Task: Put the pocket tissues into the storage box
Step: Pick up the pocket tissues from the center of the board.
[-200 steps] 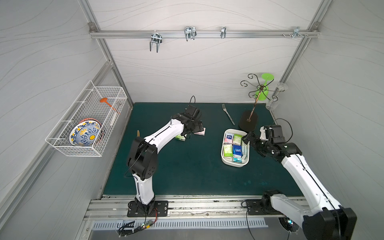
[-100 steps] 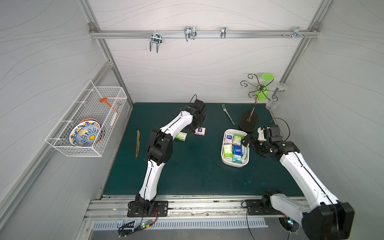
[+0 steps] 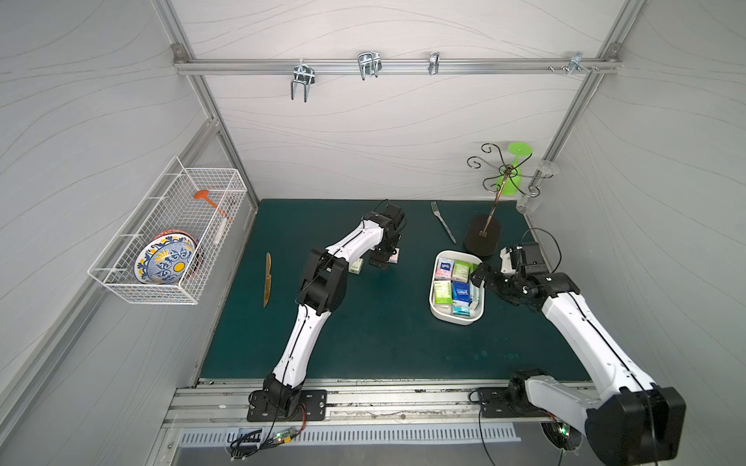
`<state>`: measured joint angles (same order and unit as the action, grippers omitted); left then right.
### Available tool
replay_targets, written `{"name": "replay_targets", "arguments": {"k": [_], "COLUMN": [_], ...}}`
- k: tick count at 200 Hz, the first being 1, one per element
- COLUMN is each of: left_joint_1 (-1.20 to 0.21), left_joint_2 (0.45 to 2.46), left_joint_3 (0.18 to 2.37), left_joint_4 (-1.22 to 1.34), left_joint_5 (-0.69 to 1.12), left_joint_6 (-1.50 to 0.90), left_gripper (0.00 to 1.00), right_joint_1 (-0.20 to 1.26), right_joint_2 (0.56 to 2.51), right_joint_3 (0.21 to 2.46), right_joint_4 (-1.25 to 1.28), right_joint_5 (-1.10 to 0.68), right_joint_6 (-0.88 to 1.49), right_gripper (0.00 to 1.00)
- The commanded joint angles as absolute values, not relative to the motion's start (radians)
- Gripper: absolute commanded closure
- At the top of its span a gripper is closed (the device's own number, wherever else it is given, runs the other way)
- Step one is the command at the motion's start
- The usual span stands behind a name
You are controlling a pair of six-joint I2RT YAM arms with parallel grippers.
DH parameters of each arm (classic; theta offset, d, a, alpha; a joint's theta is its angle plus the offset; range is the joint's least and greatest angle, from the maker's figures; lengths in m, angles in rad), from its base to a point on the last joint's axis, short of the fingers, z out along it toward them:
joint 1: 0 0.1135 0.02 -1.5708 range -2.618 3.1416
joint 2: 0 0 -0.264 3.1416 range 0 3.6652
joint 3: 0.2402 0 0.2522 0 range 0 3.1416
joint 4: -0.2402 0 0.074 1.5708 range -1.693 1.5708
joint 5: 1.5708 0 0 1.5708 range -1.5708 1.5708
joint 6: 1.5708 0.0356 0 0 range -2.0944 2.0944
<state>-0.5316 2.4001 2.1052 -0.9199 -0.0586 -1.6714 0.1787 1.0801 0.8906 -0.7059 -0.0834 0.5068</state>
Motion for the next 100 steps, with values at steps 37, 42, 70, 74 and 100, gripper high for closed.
{"name": "replay_targets", "arguments": {"k": [37, 42, 70, 74, 100], "left_joint_1": [-0.535, -0.535, -0.534, -0.534, -0.534], "left_joint_2": [2.469, 2.471, 2.444, 2.436, 2.374], "left_joint_3": [2.150, 2.148, 2.097, 2.087, 2.000], "left_joint_4": [-0.854, -0.852, -0.803, -0.789, -0.730], "left_joint_5": [-0.034, -0.031, -0.034, -0.035, -0.045], "left_joint_6": [-1.678, -1.673, -1.636, -1.628, -1.561], "left_gripper": [0.21, 0.23, 0.42, 0.46, 0.65], "right_joint_1": [0.169, 0.169, 0.169, 0.169, 0.169], "right_joint_2": [1.085, 1.085, 1.080, 1.078, 1.074], "right_joint_3": [0.910, 0.910, 0.911, 0.912, 0.916], "right_joint_4": [-0.747, -0.747, -0.750, -0.751, -0.756], "right_joint_5": [-0.056, -0.056, -0.058, -0.057, -0.061], "right_joint_6": [0.476, 0.476, 0.478, 0.477, 0.485], "right_gripper": [0.01, 0.01, 0.01, 0.01, 0.01]}}
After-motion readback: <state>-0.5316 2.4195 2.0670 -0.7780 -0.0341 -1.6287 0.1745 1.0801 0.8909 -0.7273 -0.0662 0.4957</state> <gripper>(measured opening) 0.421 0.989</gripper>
